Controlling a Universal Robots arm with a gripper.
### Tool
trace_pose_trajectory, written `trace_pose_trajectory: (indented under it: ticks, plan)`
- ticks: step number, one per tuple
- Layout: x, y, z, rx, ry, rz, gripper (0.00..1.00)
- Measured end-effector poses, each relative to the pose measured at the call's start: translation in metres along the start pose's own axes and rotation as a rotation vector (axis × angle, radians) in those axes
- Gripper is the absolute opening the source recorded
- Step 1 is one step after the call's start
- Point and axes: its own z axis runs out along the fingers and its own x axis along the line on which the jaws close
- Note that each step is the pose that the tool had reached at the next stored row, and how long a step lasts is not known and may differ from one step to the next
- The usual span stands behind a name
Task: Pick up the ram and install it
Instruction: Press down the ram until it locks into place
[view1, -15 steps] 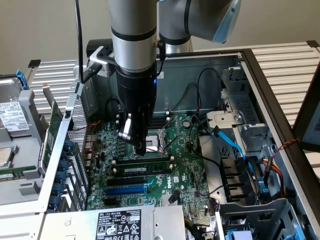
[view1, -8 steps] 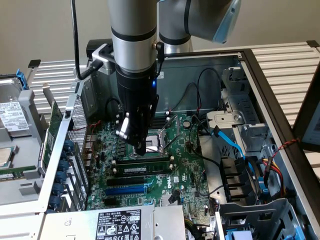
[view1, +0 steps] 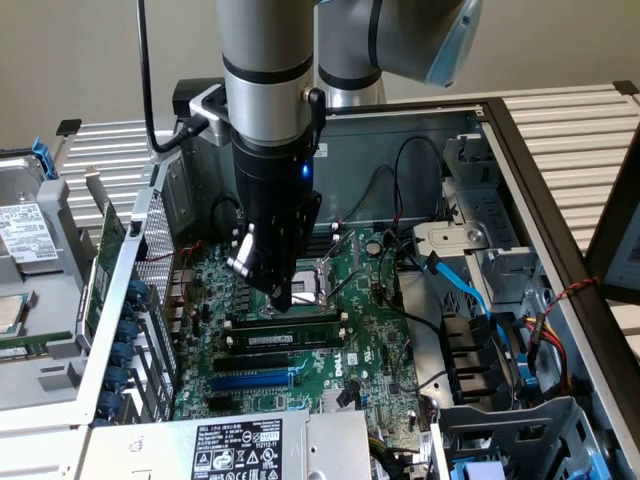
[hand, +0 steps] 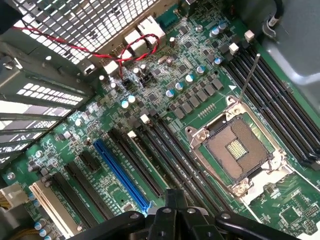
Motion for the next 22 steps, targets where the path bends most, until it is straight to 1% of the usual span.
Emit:
trace_pose_trajectory:
  ticks: [13, 14, 16, 18, 19, 20, 21, 22]
  plan:
    - [-0.0001, -0.0001, 0.0021, -0.0034, 0.0013, 0.177, 0.11]
    - [-0.0002, -0.0001, 0.0021, -0.0032, 0.0019, 0.189, 0.11]
    - [-0.0002, -0.0001, 0.0023, -0.0004, 0.0048, 0.210, 0.11]
    - [-0.0001, -0.0001, 0.0022, 0.0057, 0.0092, 0.229, 0.11]
    - [-0.0001, -0.0001, 0.0022, 0.0104, 0.0121, 0.237, 0.11]
    - [-0.0001, -0.0001, 0.0022, 0.0165, 0.0157, 0.244, 0.11]
    - [-0.0001, -0.0001, 0.0022, 0.0275, 0.0209, 0.249, 0.11]
    - [-0.0001, -0.0001, 0.0022, 0.0405, 0.0266, 0.254, 0.11]
